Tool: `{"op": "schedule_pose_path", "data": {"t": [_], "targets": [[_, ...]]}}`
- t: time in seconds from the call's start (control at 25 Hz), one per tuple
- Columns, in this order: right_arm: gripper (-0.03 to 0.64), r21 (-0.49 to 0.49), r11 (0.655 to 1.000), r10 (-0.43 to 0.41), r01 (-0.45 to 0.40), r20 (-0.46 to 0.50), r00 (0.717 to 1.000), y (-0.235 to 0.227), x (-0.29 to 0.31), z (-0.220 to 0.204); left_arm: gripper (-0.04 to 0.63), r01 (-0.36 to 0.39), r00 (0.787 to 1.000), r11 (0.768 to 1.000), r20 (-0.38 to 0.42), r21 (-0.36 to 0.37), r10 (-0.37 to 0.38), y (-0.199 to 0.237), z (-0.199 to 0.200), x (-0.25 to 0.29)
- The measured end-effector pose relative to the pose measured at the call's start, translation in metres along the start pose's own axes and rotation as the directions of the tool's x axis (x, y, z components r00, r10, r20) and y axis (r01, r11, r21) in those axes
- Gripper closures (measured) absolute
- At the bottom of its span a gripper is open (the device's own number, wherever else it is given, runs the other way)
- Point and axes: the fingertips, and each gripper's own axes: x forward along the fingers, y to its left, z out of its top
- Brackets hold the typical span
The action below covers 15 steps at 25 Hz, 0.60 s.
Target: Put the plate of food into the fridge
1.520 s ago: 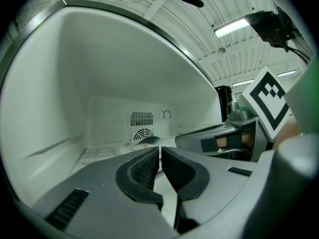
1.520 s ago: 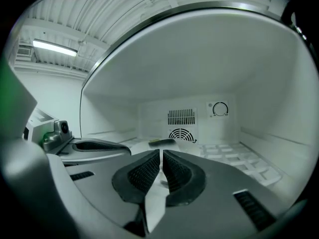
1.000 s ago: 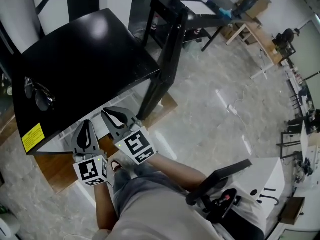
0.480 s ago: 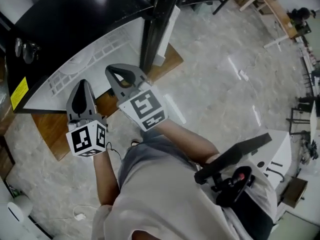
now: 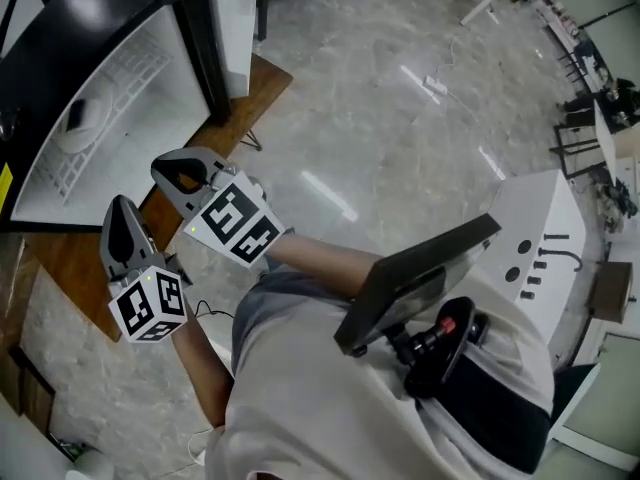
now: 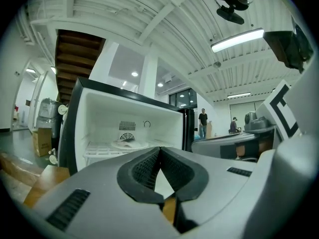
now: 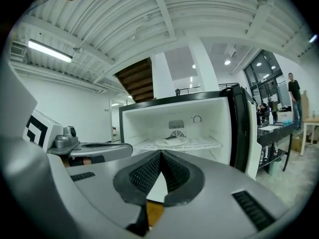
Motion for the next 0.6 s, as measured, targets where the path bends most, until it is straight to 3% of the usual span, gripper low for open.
{"op": "schedule_pose_path", "data": {"t": [0.08, 0.16, 0.28, 0.44, 0.6], "targets": [[0.599, 0.004, 1.0, -0.006, 0.006, -0.004, 1.0, 0.022, 0.003, 0.021, 0.575, 0.003, 1.0, 1.0, -0.006, -0.005, -0.003, 0.017, 0.021, -0.015], [0.6, -0.003, 1.0, -0.004, 0.004, -0.006, 1.0, 0.092, 0.012, 0.038, 0.575, 0.001, 1.0, 1.0, 0.002, -0.012, -0.001, 0.064, 0.041, -0.066], [0.6, -0.012, 1.0, -0.01, 0.01, -0.005, 1.0, 0.181, 0.003, 0.007, 0.575, 0.006, 1.0, 1.0, 0.014, -0.02, -0.006, 0.104, 0.016, -0.148], [0.6, -0.035, 0.999, -0.015, 0.015, 0.006, 1.0, 0.251, -0.059, -0.063, 0.575, 0.005, 0.999, 0.999, 0.043, -0.033, -0.004, 0.09, -0.045, -0.245], [0.6, -0.067, 0.998, -0.009, 0.013, 0.059, 0.998, 0.336, -0.169, -0.052, 0.575, -0.002, 0.995, 1.0, 0.095, -0.006, 0.003, 0.046, -0.016, -0.375]]}}
